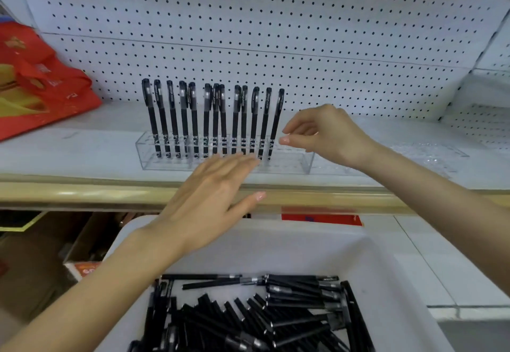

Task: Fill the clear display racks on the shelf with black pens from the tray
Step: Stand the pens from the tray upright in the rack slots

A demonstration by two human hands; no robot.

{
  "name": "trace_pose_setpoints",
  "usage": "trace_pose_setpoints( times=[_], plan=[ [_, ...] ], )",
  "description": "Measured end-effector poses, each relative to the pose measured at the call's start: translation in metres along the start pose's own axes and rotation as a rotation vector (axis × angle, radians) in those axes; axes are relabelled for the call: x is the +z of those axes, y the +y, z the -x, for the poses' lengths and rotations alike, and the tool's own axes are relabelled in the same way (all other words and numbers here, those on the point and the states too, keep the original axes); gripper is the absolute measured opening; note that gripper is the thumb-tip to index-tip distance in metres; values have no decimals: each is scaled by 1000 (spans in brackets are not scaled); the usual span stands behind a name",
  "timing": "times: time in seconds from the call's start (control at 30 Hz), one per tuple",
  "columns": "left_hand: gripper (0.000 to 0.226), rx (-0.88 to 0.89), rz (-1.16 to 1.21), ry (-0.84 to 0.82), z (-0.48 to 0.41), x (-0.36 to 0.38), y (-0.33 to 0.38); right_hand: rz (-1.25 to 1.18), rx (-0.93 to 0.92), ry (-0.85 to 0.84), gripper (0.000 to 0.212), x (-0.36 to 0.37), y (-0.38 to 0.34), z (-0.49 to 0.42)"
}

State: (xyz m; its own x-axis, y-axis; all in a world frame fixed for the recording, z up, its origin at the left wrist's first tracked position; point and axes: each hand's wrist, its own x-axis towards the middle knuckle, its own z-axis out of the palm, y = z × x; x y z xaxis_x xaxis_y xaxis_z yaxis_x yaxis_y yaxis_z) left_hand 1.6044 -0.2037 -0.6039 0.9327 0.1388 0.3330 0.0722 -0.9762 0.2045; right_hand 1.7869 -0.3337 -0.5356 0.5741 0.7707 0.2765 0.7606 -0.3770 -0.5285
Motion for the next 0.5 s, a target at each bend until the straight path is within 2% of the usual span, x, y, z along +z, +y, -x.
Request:
trace_pose_setpoints(
  times=[0.13,0.3,0.5],
  plan=[
    [82,-73,-5,-94,41,-8,-6,-234,-22,-196,18,24,-25,53],
    [88,-174,-50,-200,95,-1,-24,-117,-46,-447,29,82,-25,113],
    [88,-307,-103,-178,129,12,-37,-75,0,-673,43,146,-18,159]
  ],
)
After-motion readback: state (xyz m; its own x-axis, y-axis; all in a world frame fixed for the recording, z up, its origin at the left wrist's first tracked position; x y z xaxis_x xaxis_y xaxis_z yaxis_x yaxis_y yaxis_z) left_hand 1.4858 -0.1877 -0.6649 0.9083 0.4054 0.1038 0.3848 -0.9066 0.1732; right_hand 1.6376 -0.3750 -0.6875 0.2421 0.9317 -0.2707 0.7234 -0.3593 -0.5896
